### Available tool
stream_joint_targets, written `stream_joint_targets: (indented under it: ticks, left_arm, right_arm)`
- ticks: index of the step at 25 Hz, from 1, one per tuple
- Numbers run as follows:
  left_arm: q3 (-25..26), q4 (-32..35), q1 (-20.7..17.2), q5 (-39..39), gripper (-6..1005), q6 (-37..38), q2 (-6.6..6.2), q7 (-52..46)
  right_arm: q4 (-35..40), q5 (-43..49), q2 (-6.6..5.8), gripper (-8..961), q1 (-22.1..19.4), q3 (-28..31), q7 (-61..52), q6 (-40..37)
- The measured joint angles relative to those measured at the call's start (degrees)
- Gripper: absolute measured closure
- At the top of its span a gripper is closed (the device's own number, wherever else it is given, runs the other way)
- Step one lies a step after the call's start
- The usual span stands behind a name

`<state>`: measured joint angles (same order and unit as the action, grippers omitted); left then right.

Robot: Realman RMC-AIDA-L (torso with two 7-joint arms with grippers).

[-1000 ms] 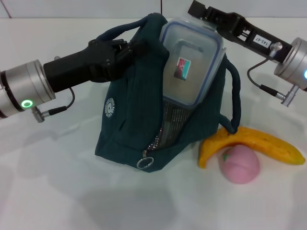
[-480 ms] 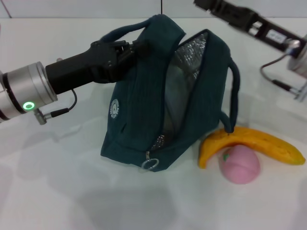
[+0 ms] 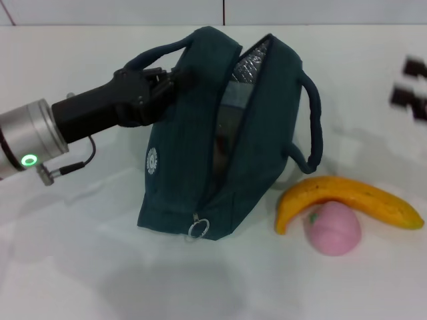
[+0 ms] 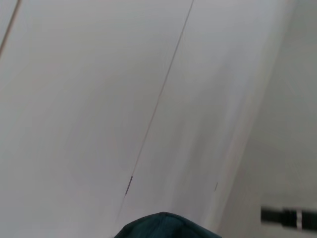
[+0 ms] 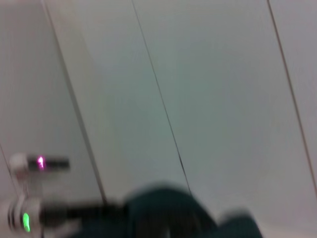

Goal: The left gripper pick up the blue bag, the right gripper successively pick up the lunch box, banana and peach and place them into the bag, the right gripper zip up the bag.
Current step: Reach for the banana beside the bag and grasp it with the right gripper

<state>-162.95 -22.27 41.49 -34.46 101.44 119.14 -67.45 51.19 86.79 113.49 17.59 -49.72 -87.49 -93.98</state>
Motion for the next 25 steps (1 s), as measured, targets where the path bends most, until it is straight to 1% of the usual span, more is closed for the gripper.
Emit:
stream_joint_targets:
  ticks: [3, 7, 10, 13, 20, 23, 25]
  left_arm:
    - [0.0, -0.05, -0.93, -0.06, 945, 0.11, -0.08, 0.12]
    - [0.0, 0.12, -0.56, -0.1, 945, 0.05, 0.05, 0.78]
    - [0.0, 0.4, 0.18, -0.11, 945, 0.02, 0.08, 0.99]
    - [0.0, 0.39, 0.4, -0.12, 945, 0.0, 0.1, 0.94]
    - [0.0, 0.39, 0.21, -0.23, 945, -0.02, 0.13, 1.02]
    - [0.0, 0.39, 0.37, -0.25, 946, -0.03, 0.12, 1.08]
    - [0.0, 0.39, 0.43, -0.3, 946, -0.02, 0.1, 1.09]
  right_arm:
    - [0.97, 7.6, 0.29, 182, -1.93, 2.29, 2.75, -1.98]
    - [-1.7, 14.95, 0.32, 174, -3.11, 4.79, 7.89, -1.2]
    - [-4.44, 17.31, 0.33, 174, -3.24, 5.16, 11.71, 0.03]
    - [-5.87, 18.88, 0.33, 173, -3.35, 5.0, 14.54, 1.92]
    - [-6.16, 21.4, 0.41, 185, -3.43, 4.33, 15.9, 5.65]
    - [-6.65, 21.59, 0.41, 197, -3.08, 3.16, 15.96, 7.4]
    - [-6.82, 21.65, 0.45, 206, -2.76, 1.3, 15.97, 8.98]
